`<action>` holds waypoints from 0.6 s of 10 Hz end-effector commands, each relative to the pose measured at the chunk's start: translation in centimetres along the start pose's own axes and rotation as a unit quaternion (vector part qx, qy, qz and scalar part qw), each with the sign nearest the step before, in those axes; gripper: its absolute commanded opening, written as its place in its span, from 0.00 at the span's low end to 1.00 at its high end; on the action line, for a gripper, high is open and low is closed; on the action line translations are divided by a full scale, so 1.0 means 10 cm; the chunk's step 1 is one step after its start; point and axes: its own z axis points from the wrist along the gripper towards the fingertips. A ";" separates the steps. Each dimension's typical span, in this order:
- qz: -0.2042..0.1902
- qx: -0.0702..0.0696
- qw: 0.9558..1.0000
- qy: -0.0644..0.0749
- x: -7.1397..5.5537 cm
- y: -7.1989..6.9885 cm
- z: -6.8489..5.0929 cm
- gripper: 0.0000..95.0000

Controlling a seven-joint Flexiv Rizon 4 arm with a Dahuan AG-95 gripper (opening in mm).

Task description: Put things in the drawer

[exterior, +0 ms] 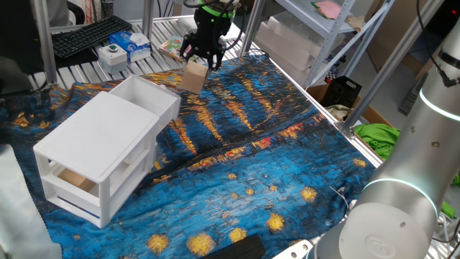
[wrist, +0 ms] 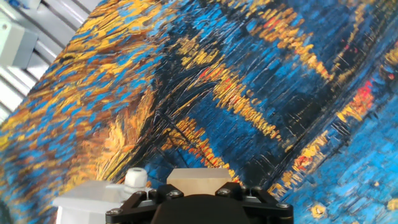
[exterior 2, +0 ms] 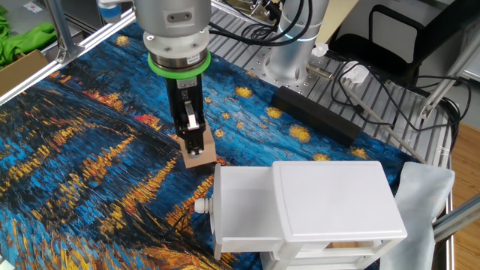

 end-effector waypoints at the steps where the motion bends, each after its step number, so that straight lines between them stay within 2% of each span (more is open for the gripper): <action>1: -0.019 0.017 1.000 -0.018 0.00 0.00 0.00 0.00; 2: -0.026 0.021 0.999 -0.022 0.00 0.00 0.00 0.00; 3: -0.023 0.018 0.999 -0.018 0.00 0.00 0.00 0.00; 6: -0.011 0.025 0.999 -0.018 0.00 0.00 0.00 0.00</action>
